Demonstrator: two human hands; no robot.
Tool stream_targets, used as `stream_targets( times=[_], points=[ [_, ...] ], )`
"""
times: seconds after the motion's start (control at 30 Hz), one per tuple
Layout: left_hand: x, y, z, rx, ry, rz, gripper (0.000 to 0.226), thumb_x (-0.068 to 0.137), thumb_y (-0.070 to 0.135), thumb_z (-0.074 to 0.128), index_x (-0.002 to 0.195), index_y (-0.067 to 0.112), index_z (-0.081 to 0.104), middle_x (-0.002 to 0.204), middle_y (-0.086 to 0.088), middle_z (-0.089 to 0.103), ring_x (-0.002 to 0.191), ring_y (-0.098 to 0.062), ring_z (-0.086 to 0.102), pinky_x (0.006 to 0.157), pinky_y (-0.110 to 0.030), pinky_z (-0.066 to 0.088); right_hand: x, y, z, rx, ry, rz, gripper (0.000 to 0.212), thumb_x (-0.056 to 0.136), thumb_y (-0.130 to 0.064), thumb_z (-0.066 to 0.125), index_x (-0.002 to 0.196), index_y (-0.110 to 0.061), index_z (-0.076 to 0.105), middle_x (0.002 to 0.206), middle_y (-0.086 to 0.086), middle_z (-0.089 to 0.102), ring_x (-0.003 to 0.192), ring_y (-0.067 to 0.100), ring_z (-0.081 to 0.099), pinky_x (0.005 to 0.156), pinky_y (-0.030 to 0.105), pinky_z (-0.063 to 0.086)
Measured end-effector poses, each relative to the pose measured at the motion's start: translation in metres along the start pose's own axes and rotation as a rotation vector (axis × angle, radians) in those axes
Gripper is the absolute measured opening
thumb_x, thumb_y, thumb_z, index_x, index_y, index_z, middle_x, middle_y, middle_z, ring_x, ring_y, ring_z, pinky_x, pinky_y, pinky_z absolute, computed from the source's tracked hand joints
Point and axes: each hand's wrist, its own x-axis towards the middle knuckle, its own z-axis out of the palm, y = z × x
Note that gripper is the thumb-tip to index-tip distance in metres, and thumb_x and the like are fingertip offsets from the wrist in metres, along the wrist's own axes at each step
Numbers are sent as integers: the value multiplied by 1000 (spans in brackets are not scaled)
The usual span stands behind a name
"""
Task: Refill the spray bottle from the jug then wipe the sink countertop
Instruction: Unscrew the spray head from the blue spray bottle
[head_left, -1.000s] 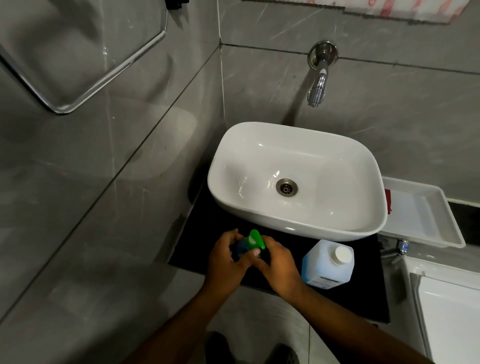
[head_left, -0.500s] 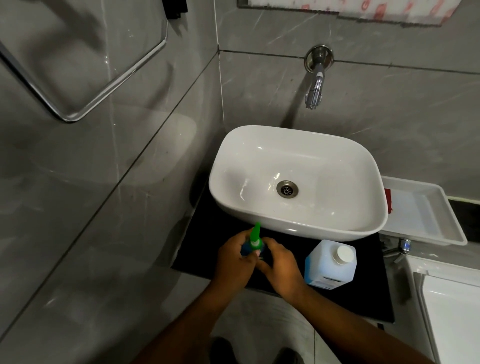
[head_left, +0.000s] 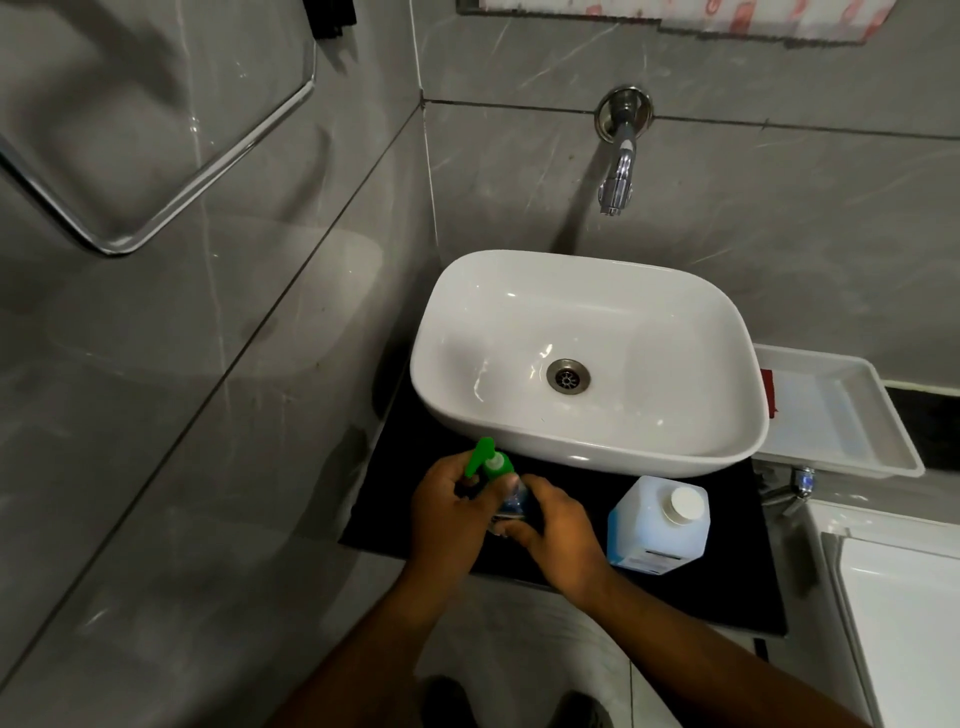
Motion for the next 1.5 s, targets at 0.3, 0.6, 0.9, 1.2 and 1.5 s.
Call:
stream_targets(
  times=[0.3,0.6,0.9,1.2,1.5],
  points=[
    [13,27,-23,-266,6,-143,10,77,17,73,84,24,75,84,4,77,79,-3,70,55,-8,48,1,2,2,-11,3,32,54,75,-34,77,123,-23,56,114,-3,64,101,7,59,88,18,46],
    [5,38,-17,-272,-13,-147,13,80,7,70,82,20,73,77,5,76,71,0,70,51,-8,47,1,3,0,-23,-12,36,58,76,-36,76,128,-23,53,119,-1,63,104,9,59,92,23,47],
    [1,43,-9,-260,-42,-158,30,81,5,68,111,7,67,80,7,75,71,3,69,50,-5,46,0,2,-1,-10,-25,24,56,76,-34,77,126,-24,54,117,-1,64,102,9,59,89,20,46],
    [1,43,-10,-259,-49,-185,30,81,6,68,110,8,67,76,11,76,71,3,69,47,-5,45,1,0,-2,-10,-37,18,53,76,-32,77,124,-24,55,115,-1,65,101,8,59,87,17,45],
    [1,42,-11,-295,-42,-211,26,80,6,69,105,14,69,78,9,77,73,2,70,47,-5,45,0,0,-2,-9,-33,29,53,76,-32,77,123,-27,55,114,-3,64,99,6,59,83,10,41]
  ],
)
